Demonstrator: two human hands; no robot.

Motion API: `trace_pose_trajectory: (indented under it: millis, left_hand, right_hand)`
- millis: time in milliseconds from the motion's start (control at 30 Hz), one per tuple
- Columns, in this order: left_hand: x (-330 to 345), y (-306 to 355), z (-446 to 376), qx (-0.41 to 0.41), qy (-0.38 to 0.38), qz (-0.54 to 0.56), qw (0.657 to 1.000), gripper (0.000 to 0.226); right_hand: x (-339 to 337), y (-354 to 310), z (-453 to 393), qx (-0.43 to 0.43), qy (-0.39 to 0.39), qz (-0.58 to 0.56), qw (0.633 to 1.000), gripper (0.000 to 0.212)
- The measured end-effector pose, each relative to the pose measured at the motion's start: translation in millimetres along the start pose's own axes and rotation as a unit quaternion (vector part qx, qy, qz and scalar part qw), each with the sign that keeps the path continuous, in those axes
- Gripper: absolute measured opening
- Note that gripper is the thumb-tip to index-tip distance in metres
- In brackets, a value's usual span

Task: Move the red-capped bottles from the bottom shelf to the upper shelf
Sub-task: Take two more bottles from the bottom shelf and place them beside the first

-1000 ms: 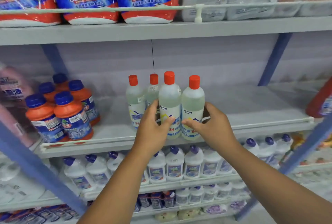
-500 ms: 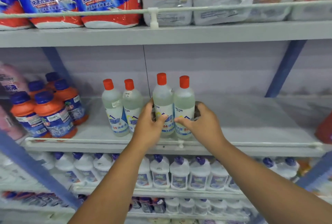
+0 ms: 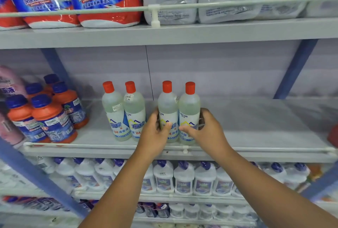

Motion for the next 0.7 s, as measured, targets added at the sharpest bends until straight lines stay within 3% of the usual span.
trace_pose_trajectory:
  millis: [100,333,500,700]
  left_hand:
    - [-1,-7,-2,-0.018,0.024,-0.024,0.999,0.049]
    - [3,-5,2,-0.046,0.081,-0.121,0.988,0.041]
    - [6,0,-6,-0.055,0.082,-0.105,0.989,0.033]
    - [8,9,-31,-0.062,0.076,-0.099,0.990,0.040]
  right_hand:
    - [3,13,6,0.024,-0.029,0.004,0.999,0.066]
    - [5,13,9,0.054,-0.051,0.011,0.997,0.050]
    - [10,13,1,0.051,-0.042,0.028,0.997,0.045]
    - [16,19,-26,0.049,-0.039,0.054,0.997,0.051]
Point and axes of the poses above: each hand's wrist, its own z-axis away from the middle knuckle, its own x-axis out of the palm, y = z × x, the point moved 5 cm from there along -z, towards the middle knuckle, and after that the axes turned 14 degrees about -x, right-handed, at the moved point
